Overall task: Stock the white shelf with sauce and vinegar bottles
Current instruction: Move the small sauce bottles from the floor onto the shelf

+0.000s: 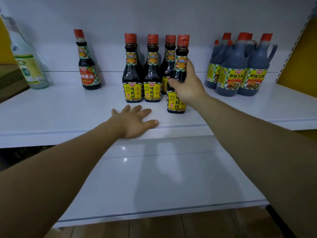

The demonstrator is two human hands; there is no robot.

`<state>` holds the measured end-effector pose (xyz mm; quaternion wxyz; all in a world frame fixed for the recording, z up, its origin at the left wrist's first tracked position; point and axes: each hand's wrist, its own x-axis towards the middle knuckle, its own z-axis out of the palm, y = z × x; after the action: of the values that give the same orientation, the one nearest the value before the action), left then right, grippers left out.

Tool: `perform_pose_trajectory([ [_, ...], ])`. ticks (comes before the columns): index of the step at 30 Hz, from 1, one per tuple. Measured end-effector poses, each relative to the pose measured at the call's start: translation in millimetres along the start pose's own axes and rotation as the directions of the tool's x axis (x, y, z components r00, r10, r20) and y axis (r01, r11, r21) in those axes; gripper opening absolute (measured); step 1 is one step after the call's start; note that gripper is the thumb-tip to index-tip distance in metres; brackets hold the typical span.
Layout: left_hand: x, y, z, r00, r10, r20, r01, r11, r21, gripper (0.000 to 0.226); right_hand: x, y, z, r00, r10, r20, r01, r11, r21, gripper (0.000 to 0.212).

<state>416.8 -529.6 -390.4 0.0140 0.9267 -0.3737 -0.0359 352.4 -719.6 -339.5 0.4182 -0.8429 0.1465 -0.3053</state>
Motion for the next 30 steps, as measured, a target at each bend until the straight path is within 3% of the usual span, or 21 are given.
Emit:
perform_pose_trajectory([
  [5,1.6,-0.5,1.3,1.0,0.001,-0.017,0.0,1.0,0.01,0.074,22.5,10.4,15.8,1.0,-0.002,-0.008,0.002,1.0,0.001,0.083],
  [25,2.3,-1.3,5.2,0.999,0.003,-0.048,-0.001,0.999,0.037,0.079,53.8,37.9,41.8,0.993,-0.039,-0.114,0.041,0.999,0.011,0.07],
  [30,2.1,-0.8,4.9,0.999,0.004,-0.047,-0.002,0.999,0.041,0.079,45.0,46.3,51.2,0.987,-0.083,-0.134,0.073,0.994,-0.077,0.072],
])
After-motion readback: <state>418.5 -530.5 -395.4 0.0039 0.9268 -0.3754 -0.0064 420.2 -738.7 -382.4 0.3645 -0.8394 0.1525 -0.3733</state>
